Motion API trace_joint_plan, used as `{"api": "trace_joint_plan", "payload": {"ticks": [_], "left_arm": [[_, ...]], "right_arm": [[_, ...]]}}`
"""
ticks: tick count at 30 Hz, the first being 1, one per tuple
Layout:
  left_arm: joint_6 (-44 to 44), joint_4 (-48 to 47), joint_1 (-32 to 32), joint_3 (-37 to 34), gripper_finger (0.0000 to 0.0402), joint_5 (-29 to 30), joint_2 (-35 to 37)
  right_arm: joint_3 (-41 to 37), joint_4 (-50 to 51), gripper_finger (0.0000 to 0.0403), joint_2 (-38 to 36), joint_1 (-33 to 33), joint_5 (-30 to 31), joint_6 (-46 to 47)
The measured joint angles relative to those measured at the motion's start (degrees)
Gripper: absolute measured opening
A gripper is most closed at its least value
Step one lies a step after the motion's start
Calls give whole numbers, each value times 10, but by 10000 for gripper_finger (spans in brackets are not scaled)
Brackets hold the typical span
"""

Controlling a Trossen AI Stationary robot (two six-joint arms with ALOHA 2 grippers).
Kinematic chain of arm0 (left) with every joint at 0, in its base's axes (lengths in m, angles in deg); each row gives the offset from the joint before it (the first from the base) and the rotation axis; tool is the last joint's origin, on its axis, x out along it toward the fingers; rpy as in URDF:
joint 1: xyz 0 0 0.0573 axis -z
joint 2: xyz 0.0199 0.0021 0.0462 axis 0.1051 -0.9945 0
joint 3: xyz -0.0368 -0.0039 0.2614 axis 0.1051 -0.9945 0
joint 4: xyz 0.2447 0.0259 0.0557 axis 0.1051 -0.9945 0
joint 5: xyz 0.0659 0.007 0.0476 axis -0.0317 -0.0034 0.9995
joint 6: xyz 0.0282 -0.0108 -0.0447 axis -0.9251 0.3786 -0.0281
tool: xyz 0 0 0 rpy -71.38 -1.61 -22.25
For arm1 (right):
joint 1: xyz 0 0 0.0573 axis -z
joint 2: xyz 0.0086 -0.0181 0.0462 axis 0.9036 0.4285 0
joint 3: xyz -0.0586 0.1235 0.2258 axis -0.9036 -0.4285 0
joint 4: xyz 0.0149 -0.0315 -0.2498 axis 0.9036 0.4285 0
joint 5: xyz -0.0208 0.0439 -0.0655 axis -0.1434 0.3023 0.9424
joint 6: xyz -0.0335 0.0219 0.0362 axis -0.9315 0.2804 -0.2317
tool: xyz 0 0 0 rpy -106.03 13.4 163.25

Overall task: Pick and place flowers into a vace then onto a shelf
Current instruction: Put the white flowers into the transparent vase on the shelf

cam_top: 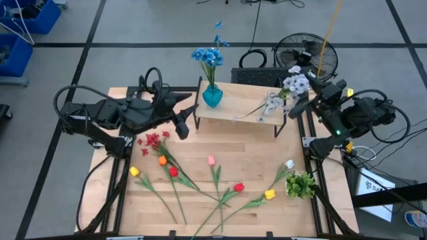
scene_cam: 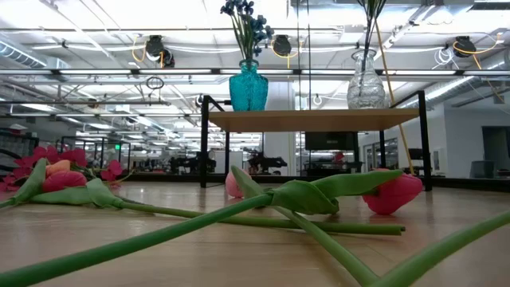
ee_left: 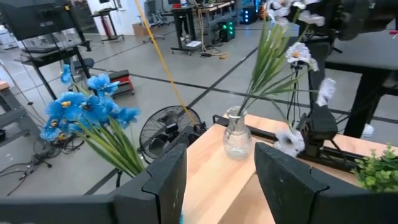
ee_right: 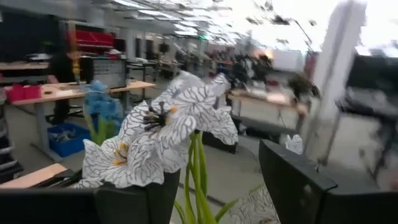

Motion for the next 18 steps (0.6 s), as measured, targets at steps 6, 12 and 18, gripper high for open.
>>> {"api": "trace_joint_plan", "payload": {"ticks": [6, 12, 18], "left_arm": [[6, 0, 6, 0, 195, 2, 0], [5, 1, 5, 0, 195, 2, 0], [5, 1, 5, 0, 195, 2, 0]], "right_arm": [[-4, 5, 207, 10, 0, 33, -16], [-5, 4, 208, 17, -1, 38, -4], [-5, 5, 208, 18, -17, 38, -2]]}}
